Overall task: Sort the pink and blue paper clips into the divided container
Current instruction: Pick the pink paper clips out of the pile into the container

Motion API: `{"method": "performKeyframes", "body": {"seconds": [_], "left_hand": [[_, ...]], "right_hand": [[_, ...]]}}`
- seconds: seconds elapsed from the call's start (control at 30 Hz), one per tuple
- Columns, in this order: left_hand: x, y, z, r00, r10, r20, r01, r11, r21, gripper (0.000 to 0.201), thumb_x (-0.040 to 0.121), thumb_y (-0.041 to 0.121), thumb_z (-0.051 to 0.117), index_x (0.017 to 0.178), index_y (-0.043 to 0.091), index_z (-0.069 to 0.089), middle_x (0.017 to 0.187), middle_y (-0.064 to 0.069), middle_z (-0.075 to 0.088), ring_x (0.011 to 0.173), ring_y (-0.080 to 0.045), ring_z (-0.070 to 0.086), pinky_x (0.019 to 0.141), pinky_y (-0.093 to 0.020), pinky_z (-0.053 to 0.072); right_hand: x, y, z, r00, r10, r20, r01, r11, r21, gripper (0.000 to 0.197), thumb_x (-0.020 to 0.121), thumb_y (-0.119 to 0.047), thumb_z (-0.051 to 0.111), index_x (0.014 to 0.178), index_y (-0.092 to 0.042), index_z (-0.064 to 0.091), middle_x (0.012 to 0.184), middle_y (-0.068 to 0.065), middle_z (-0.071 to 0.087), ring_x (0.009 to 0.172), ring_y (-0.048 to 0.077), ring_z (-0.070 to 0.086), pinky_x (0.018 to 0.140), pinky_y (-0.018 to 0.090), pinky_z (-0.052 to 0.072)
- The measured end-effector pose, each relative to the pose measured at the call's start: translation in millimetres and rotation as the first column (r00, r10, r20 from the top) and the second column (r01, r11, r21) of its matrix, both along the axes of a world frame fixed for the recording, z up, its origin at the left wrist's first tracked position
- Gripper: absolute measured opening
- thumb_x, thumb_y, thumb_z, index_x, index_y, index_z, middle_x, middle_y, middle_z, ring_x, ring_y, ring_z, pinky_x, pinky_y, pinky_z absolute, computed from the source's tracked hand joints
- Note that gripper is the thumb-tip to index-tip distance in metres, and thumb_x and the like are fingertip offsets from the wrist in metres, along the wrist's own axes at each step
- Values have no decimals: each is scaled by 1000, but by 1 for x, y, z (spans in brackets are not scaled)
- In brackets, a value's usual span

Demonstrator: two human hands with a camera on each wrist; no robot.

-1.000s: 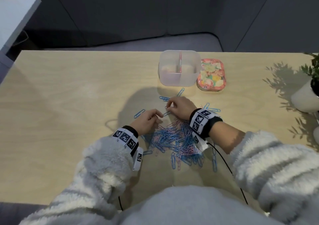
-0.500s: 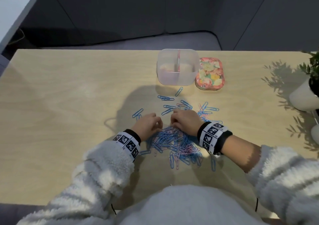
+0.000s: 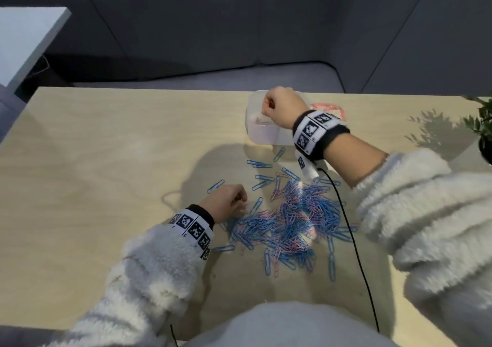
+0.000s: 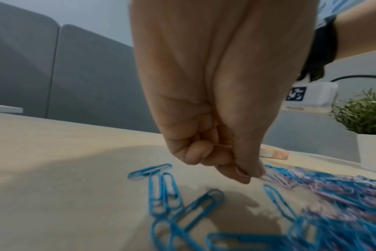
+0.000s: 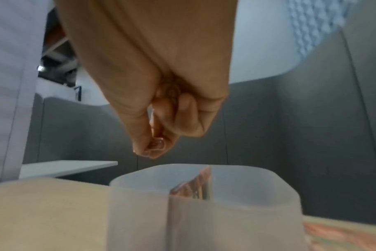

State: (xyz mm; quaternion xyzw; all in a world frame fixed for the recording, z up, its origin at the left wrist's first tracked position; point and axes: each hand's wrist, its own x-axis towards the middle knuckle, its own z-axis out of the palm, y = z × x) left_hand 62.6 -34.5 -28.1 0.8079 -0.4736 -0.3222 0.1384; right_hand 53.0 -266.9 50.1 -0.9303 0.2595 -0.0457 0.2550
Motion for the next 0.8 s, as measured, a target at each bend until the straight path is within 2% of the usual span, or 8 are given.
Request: {"method": "performKeyframes", "body": {"seconds": [0.1,0.17,0.27,0.4,0.47,0.53,0.67,0.8], "left_hand": [[6,-8,9,1000,-15,-6,15,1000,5,18,89,19,58,100,6,63,99,-9,66,83,-18,54,72,-21,38],[12,-13,17,999,-36,-2,36,999,8,17,87,19,61,96,6,67,98,-8,68,86,-19,58,73,-22,39],[26,-25,29,999,-27,-32,26,999,-41,14,86,18,63,92,7,69,88,-5,67,77,-13,55,70,-20,38],[43,-60,52,993,115,-25,-117,963,-242,13,88,15,59,93,7,68,84,-3,63,74,-13,53,69,-20,39],[52,-85,62,980,196,-29,-193,911,-363,14,88,11,58,93,3,68,86,-7,64,76,-14,51,64,-18,39],[57,-112,67,965,261,-24,-246,872,-424,14,87,10,55,91,3,66,93,-11,67,78,-17,52,69,-24,44],[58,-152,66,954,244,177,-185,938,-294,18,90,12,47,100,8,62,105,-11,65,92,-26,57,78,-28,41],[54,-160,55,955,174,238,-124,970,-210,32,92,11,44,121,7,54,119,-17,62,109,-33,56,92,-35,44]], "right_hand": [[18,-4,-6,988,75,-137,-80,996,-30,20,83,-5,48,84,-8,68,98,14,70,89,32,64,81,36,53],[19,-4,-11,974,134,-184,-134,991,15,23,87,-6,50,103,-6,67,113,13,67,103,29,62,91,34,48],[1,0,-6,991,115,-63,-115,993,15,34,91,-4,41,120,-5,60,127,13,60,119,28,54,102,34,40],[-47,13,-12,983,-36,182,11,990,138,25,90,-5,45,104,-5,66,110,11,67,95,24,59,88,33,46],[-78,20,-24,986,-82,148,47,973,226,22,93,-8,48,104,-5,66,107,7,66,87,14,55,82,26,45],[-106,25,-39,994,-83,77,60,962,265,22,93,-8,49,107,-5,65,107,7,67,89,11,55,85,25,46],[-140,25,-70,990,-137,-40,143,935,325,23,89,-3,49,98,-6,69,102,12,71,90,22,64,90,40,51],[-155,27,-80,983,-163,-85,182,934,308,26,85,0,47,94,-8,70,101,13,71,96,27,65,91,42,50]]}}
